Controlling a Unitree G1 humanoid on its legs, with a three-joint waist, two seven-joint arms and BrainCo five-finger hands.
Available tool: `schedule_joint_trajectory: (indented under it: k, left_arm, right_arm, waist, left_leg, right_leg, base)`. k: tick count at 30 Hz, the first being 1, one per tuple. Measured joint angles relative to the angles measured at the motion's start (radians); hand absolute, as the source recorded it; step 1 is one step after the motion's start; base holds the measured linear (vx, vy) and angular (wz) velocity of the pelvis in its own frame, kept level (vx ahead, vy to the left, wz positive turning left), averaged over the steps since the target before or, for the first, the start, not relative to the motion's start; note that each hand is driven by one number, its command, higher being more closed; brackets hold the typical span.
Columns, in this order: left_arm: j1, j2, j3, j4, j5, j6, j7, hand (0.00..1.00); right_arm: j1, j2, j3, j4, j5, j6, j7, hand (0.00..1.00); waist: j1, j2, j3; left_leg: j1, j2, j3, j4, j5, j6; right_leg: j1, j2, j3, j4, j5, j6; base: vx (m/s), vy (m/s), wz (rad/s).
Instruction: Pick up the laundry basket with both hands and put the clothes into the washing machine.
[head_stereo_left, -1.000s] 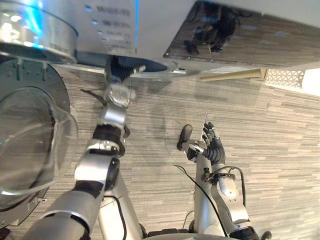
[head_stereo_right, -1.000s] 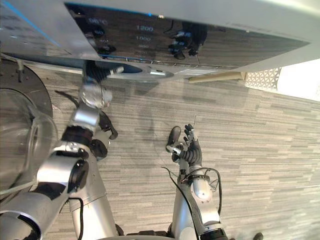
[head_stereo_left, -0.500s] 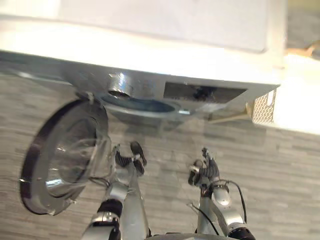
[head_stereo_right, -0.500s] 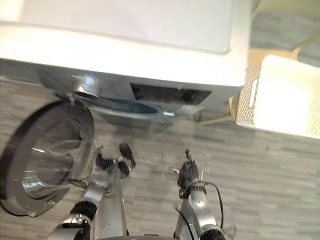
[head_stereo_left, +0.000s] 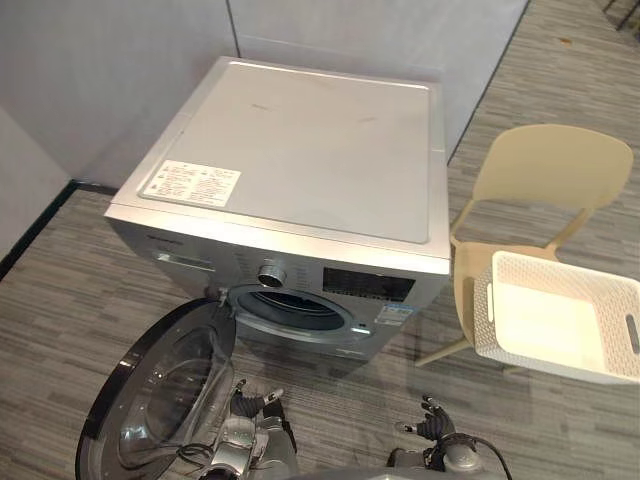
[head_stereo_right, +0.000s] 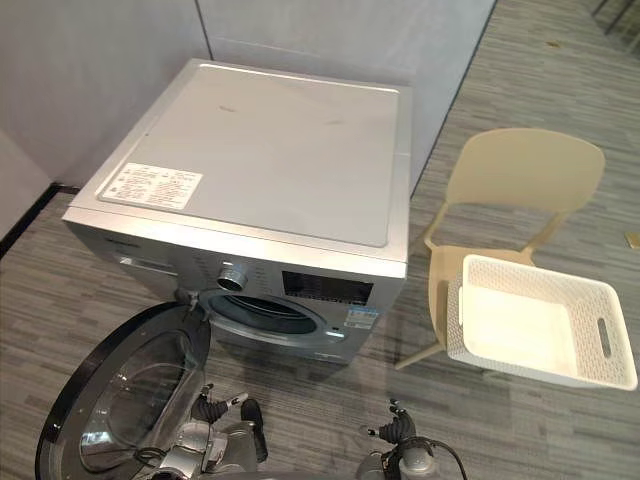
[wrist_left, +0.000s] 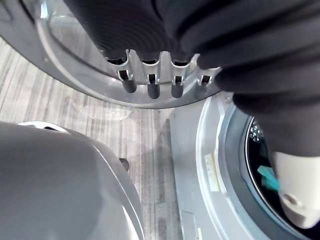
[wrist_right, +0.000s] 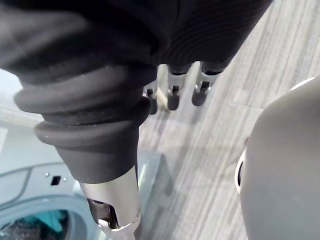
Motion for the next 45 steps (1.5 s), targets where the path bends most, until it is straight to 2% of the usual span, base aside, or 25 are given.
schedule_joint_trajectory:
  k: [2,4,7,8,11,12,17,18,19,20,22,23,24,25,26,27,28,30,32,36,38,40,43,44,45]
  left_arm:
    - [0.013,0.008,0.014,-0.001,-0.018,-0.007,0.0,0.0]
    - [0.024,-0.001,0.075,-0.01,-0.052,-0.019,0.0,0.0]
    - [0.063,-0.003,0.109,0.004,-0.055,-0.028,-0.002,0.0]
    - [0.07,-0.001,0.108,0.004,-0.055,-0.029,-0.002,0.0]
    - [0.069,0.021,0.091,0.014,-0.053,-0.028,-0.023,0.0]
    - [0.065,0.02,0.079,0.029,-0.054,-0.026,-0.03,0.0]
    - [0.075,0.064,0.019,0.042,-0.032,-0.028,-0.045,0.0]
    - [0.08,0.071,0.02,0.048,-0.031,-0.026,-0.047,0.0]
    - [0.083,0.065,0.02,0.057,-0.03,-0.026,-0.046,0.0]
    - [0.091,0.056,0.02,0.08,-0.023,-0.024,-0.048,0.0]
    - [0.116,0.064,0.013,0.084,-0.022,-0.017,-0.05,0.0]
    - [0.127,0.074,0.021,0.087,-0.021,-0.012,-0.055,0.0]
    - [0.133,0.068,0.027,0.097,-0.021,-0.01,-0.062,0.0]
    - [0.149,0.037,0.031,0.115,-0.022,-0.006,-0.073,0.0]
    - [0.156,0.036,0.052,0.107,-0.027,-0.003,-0.076,0.0]
    - [0.152,0.058,0.056,0.107,-0.029,0.0,-0.083,0.0]
    - [0.15,0.057,0.058,0.108,-0.033,0.005,-0.085,0.0]
    - [0.153,0.027,0.053,0.095,-0.056,0.004,-0.086,0.0]
    - [0.153,0.034,0.048,0.072,-0.094,-0.002,-0.085,0.0]
    - [0.14,0.035,0.017,0.03,-0.254,-0.038,-0.085,0.0]
    - [0.123,0.041,0.008,0.019,-0.307,-0.041,-0.087,0.0]
    - [0.126,0.021,0.006,-0.033,-0.379,-0.042,-0.086,0.0]
    - [0.187,-0.019,0.025,-0.151,-0.423,-0.039,-0.087,0.0]
    - [0.234,-0.03,0.045,-0.237,-0.431,-0.037,-0.088,0.0]
    - [0.254,-0.036,0.061,-0.286,-0.448,-0.037,-0.088,0.0]
  right_arm:
    - [-0.021,-0.002,0.0,0.013,0.008,-0.001,0.014,0.0]
    - [-0.022,0.003,-0.013,0.015,0.013,-0.003,0.019,0.0]
    - [0.001,-0.018,-0.019,0.022,0.033,0.0,0.019,0.0]
    - [0.009,-0.014,-0.03,0.025,0.042,0.001,0.022,0.0]
    - [-0.007,0.005,-0.049,0.054,0.032,0.007,0.051,0.0]
    - [-0.01,0.012,-0.066,0.057,0.033,0.014,0.059,0.0]
    - [-0.009,0.029,-0.079,0.084,0.052,0.024,0.061,0.0]
    - [-0.009,0.023,-0.079,0.084,0.058,0.024,0.059,0.0]
    - [-0.01,0.014,-0.08,0.081,0.06,0.025,0.061,0.0]
    - [-0.019,0.0,-0.08,0.063,0.073,0.027,0.061,0.0]
    - [-0.01,-0.004,-0.08,0.067,0.07,0.029,0.059,0.0]
    - [-0.008,-0.002,-0.083,0.073,0.068,0.028,0.061,0.0]
    - [-0.005,0.002,-0.094,0.079,0.066,0.027,0.061,0.0]
    - [0.002,-0.024,-0.121,0.091,0.058,0.029,0.061,0.0]
    - [-0.002,-0.011,-0.127,0.086,0.053,0.032,0.064,0.0]
    - [0.001,-0.009,-0.116,0.107,0.03,0.037,0.064,0.0]
    - [-0.006,-0.009,-0.115,0.121,0.029,0.04,0.067,0.0]
    - [-0.011,-0.038,-0.108,0.119,0.028,0.042,0.063,0.0]
    - [-0.011,-0.047,-0.055,0.12,0.026,0.042,0.062,0.0]
    - [-0.014,-0.065,-0.031,0.12,-0.002,0.04,0.058,0.0]
    - [-0.017,-0.054,-0.036,0.122,-0.011,0.037,0.056,0.0]
    - [-0.048,-0.049,-0.058,0.12,-0.012,0.036,0.051,0.0]
    - [-0.055,-0.054,-0.063,0.086,-0.014,0.033,0.033,0.0]
    - [-0.051,-0.055,-0.062,0.081,-0.022,0.033,0.029,0.0]
    - [-0.044,-0.057,-0.061,0.077,-0.025,0.032,0.027,0.0]
  waist:
    - [-0.006,-0.017,-0.01]
    - [0.011,-0.034,-0.009]
    - [0.005,-0.005,-0.027]
    - [-0.002,0.0,-0.036]
    - [-0.044,-0.036,-0.075]
    - [-0.044,-0.027,-0.069]
    - [-0.031,-0.031,-0.07]
    - [-0.033,-0.027,-0.075]
    - [-0.027,0.003,-0.073]
    - [-0.034,0.017,-0.065]
    - [-0.03,0.005,-0.065]
    - [-0.023,-0.024,-0.066]
    - [-0.018,-0.005,-0.073]
    - [0.003,0.061,-0.109]
    - [-0.004,0.021,-0.1]
    - [0.005,-0.029,-0.099]
    - [0.01,-0.016,-0.098]
    - [0.026,0.031,-0.103]
    - [0.031,0.021,-0.105]
    - [0.037,0.03,-0.085]
    - [0.049,0.021,-0.064]
    - [0.058,0.049,-0.045]
    - [0.076,0.069,-0.033]
    - [0.077,0.055,-0.032]
    - [0.075,0.05,-0.032]
  left_leg:
    - [0.02,-0.009,-0.07,-0.041,0.062,-0.023]
    - [0.01,0.023,-0.113,0.186,-0.053,-0.003]
    - [0.063,0.08,-0.223,0.404,-0.132,-0.047]
    - [0.074,0.07,-0.241,0.382,-0.169,-0.082]
    - [0.1,0.008,-0.234,0.181,-0.278,-0.102]
    - [0.095,0.004,-0.229,0.152,-0.323,-0.103]
    - [0.104,-0.06,-0.178,0.172,-0.325,-0.06]
    - [0.1,-0.058,-0.162,0.15,-0.312,-0.035]
    - [0.095,-0.037,-0.146,0.13,-0.294,-0.019]
    - [0.11,-0.034,-0.141,0.094,-0.25,-0.025]
    - [0.145,-0.049,-0.141,0.051,-0.219,-0.024]
    - [0.168,-0.076,-0.147,0.015,-0.198,-0.028]
    - [0.174,-0.074,-0.156,-0.012,-0.195,-0.025]
    - [0.143,-0.046,-0.174,-0.044,-0.178,-0.014]
    - [0.135,-0.081,-0.178,-0.063,-0.124,-0.034]
    - [0.131,-0.126,-0.172,-0.086,-0.101,-0.034]
    - [0.12,-0.121,-0.176,-0.092,-0.095,-0.037]
    - [0.109,-0.124,-0.197,-0.117,-0.065,0.008]
    - [0.09,-0.123,-0.215,-0.159,-0.009,0.041]
    - [0.072,-0.14,-0.286,-0.253,0.092,0.013]
    - [0.047,-0.158,-0.174,-0.238,0.148,0.072]
    - [0.025,-0.167,-0.061,-0.221,0.181,0.116]
    - [0.025,-0.164,-0.073,-0.166,0.102,0.126]
    - [-0.011,-0.163,-0.086,0.02,0.018,0.146]
    - [-0.027,-0.16,-0.107,0.11,-0.019,0.132]
  right_leg:
    - [-0.008,-0.03,0.009,0.028,0.008,-0.015]
    - [-0.025,-0.037,0.054,0.055,0.009,-0.019]
    - [-0.079,-0.038,0.142,0.125,0.01,-0.016]
    - [-0.108,-0.041,0.155,0.14,0.017,-0.004]
    - [-0.182,-0.078,0.165,0.079,0.076,0.043]
    - [-0.195,-0.084,0.165,0.068,0.105,0.043]
    - [-0.18,-0.126,0.196,-0.006,0.191,0.005]
    - [-0.174,-0.119,0.185,-0.066,0.247,-0.047]
    - [-0.184,-0.108,0.174,-0.054,0.249,-0.088]
    - [-0.245,-0.116,0.15,0.279,0.113,-0.092]
    - [-0.232,-0.122,0.141,0.435,0.032,-0.086]
    - [-0.23,-0.124,0.143,0.422,0.038,-0.065]
    - [-0.215,-0.102,0.146,0.363,0.044,-0.041]
    - [-0.158,-0.039,0.173,0.254,0.018,0.01]
    - [-0.141,-0.061,0.181,0.409,-0.09,0.014]
    - [-0.101,-0.076,0.192,0.283,-0.183,0.033]
    - [-0.088,-0.061,0.189,0.231,-0.19,0.029]
    - [-0.069,-0.014,0.165,0.125,-0.118,0.014]
    - [-0.069,-0.001,0.135,0.085,-0.091,0.005]
    - [0.022,0.015,-0.009,-0.036,-0.035,0.013]
    - [0.075,0.009,-0.084,-0.084,-0.015,0.005]
    - [0.114,0.012,-0.167,-0.101,-0.002,-0.006]
    - [0.138,-0.007,-0.219,-0.074,-0.002,-0.005]
    - [0.138,-0.046,-0.221,-0.057,0.003,0.005]
    - [0.14,-0.061,-0.22,-0.055,0.008,0.014]
  base:
    - [-0.02,-0.071,-0.02]
    - [0.0,0.032,-0.62]
    - [-0.07,0.196,-0.89]
    - [-0.15,0.365,-0.71]
    - [-0.16,0.305,0.08]
    - [-0.17,0.272,0.27]
    - [-0.25,0.193,-0.21]
    - [-0.28,0.03,-0.33]
    - [-0.24,-0.017,-0.17]
    - [-0.16,-0.036,-0.05]
    - [-0.14,-0.068,0.12]
    - [-0.13,-0.095,0.09]
    - [-0.13,-0.099,-0.12]
    - [-0.13,-0.15,0.01]
    - [-0.14,-0.218,0.05]
    - [-0.11,-0.195,0.17]
    - [-0.09,-0.114,0.0]
    - [-0.06,-0.014,0.03]
    - [-0.07,-0.016,0.42]
    - [-0.01,0.03,1.0]
    - [-0.03,0.103,1.1]
    - [-0.11,0.118,1.14]
    - [-0.11,0.084,0.4]
    - [0.0,0.096,0.03]
    - [0.01,0.163,0.02]
